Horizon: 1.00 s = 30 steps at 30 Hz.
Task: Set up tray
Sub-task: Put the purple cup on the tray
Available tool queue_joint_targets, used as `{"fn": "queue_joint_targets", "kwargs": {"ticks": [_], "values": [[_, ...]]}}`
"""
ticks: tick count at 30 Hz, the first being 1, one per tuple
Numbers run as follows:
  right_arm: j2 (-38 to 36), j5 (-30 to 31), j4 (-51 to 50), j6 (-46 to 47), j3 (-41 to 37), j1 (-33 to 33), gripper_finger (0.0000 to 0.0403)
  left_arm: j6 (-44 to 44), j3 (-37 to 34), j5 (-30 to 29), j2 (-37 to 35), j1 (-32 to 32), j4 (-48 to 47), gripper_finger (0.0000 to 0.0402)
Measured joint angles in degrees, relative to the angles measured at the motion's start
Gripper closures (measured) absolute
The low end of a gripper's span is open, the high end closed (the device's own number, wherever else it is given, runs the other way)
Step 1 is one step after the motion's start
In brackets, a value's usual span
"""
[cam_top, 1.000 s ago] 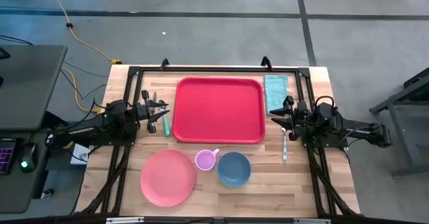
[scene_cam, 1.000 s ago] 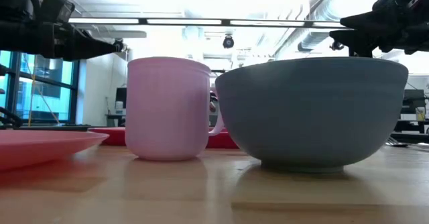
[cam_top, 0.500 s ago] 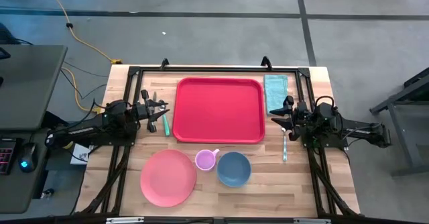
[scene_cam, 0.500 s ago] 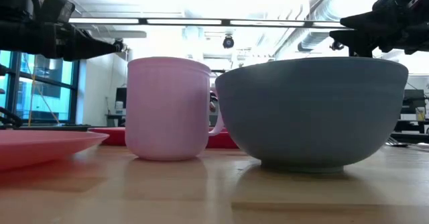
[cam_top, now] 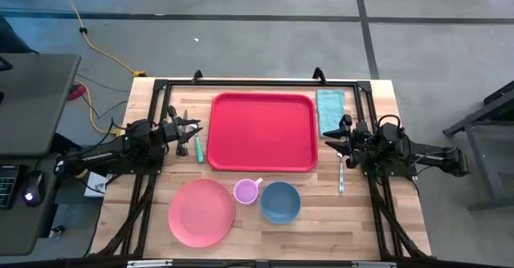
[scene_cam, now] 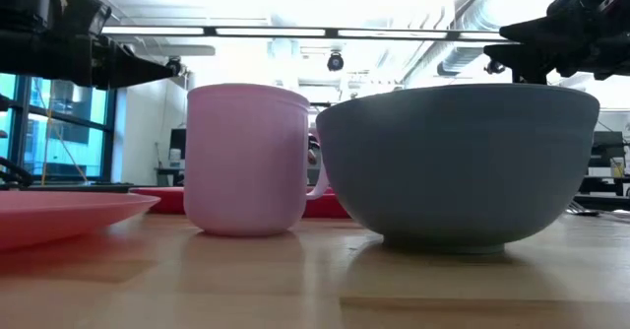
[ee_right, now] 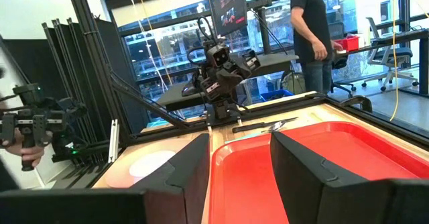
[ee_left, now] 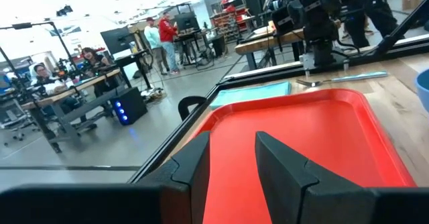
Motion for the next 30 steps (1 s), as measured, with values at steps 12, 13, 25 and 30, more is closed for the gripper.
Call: {"fn": "queue_joint_targets", "kwargs": {"ticks": [12,13,25,30], "values": [[-0.01,0.01,0.00,0.00,0.01,-0.02,0.0265,-10.31,0.74,0.34,0.00,0.00,0.07,0.0250],[-0.01,-0.01,0.00,-0.01,0.00,-0.02,0.0265,-11.17,0.81,0.35,0.00,0.00,0.57,0.0250],[0.00,-0.01,0.00,2.10,0.01,0.00,0.0265,-12.54,1.03,0.33,-0.02,0.00,1.61,0.0250],[-0.02,-0.01,0.02,1.74,0.00,-0.01,0.0265,-12.54,1.14,0.33,-0.02,0.00,1.59,0.0250]]}}
